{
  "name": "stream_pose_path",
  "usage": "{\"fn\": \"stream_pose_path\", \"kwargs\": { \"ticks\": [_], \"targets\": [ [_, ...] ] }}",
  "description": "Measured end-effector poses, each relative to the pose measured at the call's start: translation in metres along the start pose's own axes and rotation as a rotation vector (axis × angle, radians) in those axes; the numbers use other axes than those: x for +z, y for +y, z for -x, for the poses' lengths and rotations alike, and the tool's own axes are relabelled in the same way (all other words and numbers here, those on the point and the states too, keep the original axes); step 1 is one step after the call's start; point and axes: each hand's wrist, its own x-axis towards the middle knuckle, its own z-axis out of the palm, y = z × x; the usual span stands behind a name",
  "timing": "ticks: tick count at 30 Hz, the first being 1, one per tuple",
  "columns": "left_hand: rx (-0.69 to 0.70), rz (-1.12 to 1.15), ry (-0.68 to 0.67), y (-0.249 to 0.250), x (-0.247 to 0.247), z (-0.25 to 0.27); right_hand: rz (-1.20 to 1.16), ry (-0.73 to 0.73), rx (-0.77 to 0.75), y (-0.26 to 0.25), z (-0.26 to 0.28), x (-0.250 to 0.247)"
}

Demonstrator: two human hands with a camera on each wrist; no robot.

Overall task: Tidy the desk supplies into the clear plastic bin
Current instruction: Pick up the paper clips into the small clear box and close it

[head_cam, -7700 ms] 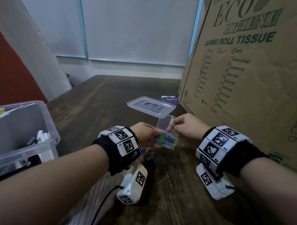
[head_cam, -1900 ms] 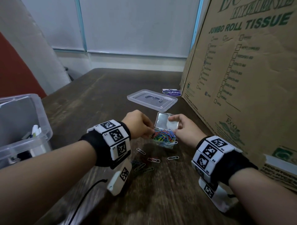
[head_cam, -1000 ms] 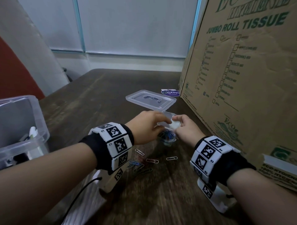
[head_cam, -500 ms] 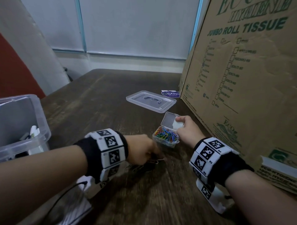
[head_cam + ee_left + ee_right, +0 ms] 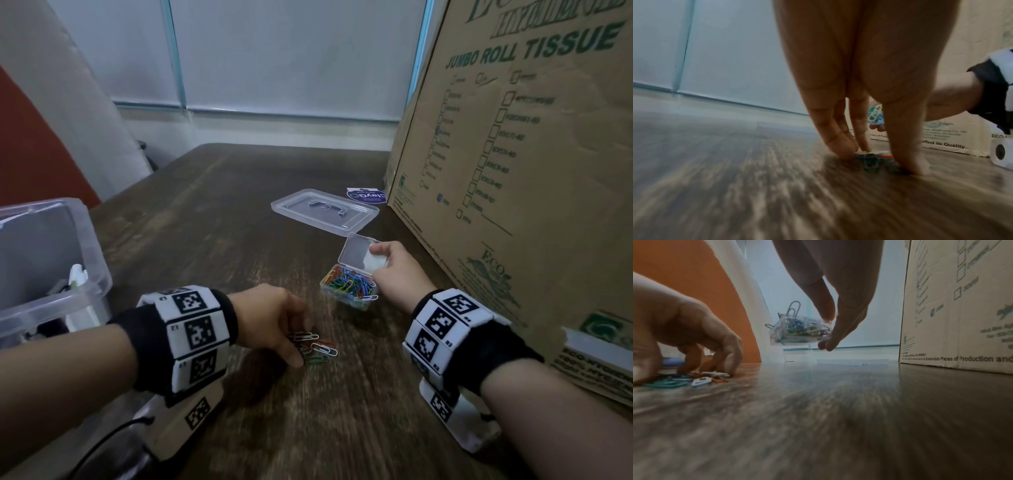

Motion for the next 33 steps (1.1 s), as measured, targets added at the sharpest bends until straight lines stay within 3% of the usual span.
{"fn": "stream_pose_path", "kwargs": {
  "ticks": [11,17,23,28,30,33],
  "targets": [
    [-0.021,-0.048,0.042,0.011,-0.011,-0.005,0.027,-0.017,0.009,0.003,-0.002,-0.001],
    [0.068,0.057,0.303,0.031,-0.057,-0.012,-0.005,-0.118,-0.006,0.002,-0.001,0.002],
    [0.165,-0.016,0.319,0.049,-0.056,-0.033,-0.059,-0.165,-0.043,0.000,-0.001,0.005],
    [0.161,0.128,0.500,0.040,-0.050,-0.024,-0.092,-0.119,-0.028,0.002,-0.003,0.004],
    [0.131,0.134,0.464,0.033,-0.049,-0.017,-0.081,-0.077,-0.025,0.003,-0.004,0.003],
    [0.037,-0.011,0.181,0.022,-0.038,-0.008,-0.057,-0.035,-0.033,0.004,-0.005,0.002]
  ]
}}
